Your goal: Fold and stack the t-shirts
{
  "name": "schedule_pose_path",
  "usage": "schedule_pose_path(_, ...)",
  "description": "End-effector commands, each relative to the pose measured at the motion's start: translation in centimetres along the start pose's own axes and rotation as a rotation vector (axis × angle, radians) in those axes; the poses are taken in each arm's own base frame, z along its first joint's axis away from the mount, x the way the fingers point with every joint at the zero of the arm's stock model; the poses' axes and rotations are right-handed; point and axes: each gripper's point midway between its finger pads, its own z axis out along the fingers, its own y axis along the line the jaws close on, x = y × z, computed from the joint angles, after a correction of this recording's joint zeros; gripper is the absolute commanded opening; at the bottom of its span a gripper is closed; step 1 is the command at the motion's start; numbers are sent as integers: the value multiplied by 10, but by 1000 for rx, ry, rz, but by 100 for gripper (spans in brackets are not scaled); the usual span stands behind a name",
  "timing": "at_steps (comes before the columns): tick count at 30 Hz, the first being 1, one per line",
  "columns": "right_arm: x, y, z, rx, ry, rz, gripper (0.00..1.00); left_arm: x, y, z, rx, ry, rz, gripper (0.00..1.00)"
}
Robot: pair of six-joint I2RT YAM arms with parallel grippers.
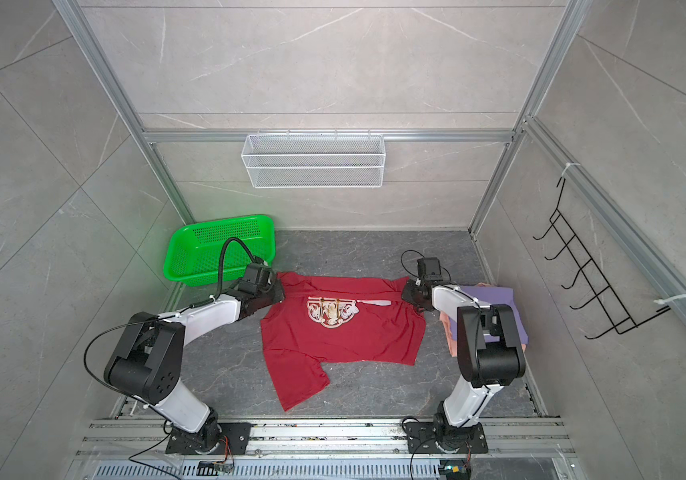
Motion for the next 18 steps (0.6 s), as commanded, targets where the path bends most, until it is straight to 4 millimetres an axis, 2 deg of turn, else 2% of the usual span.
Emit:
schedule_pose_path(1,-14,11,-34,-49,-71,24,36,-24,-6,-30,11,-101,-28,29)
schedule_pose_path(2,-15,13,-43,-62,-88,32,42,-25,-6,-36,5,-117,-25,40)
schedule_pose_path(3,-17,15,-53,-75,-113,38,46,-28,-7,-43,6,-133,-24,46)
schedule_pose_path(6,-29,21,-78,-99,-173,45,51,-35,-14,-57,20,-149,-10,53)
schedule_pose_path(8,-37,30,-83,-126,-178,51,51,-40,-23,-58,43,-138,9,54)
schedule_pose_path(12,-49,48,-68,-189,-163,79,50,-47,-46,-42,91,-91,57,54)
schedule_pose_path(18,-51,76,-36,-249,-112,99,49,-44,-63,3,96,4,73,54)
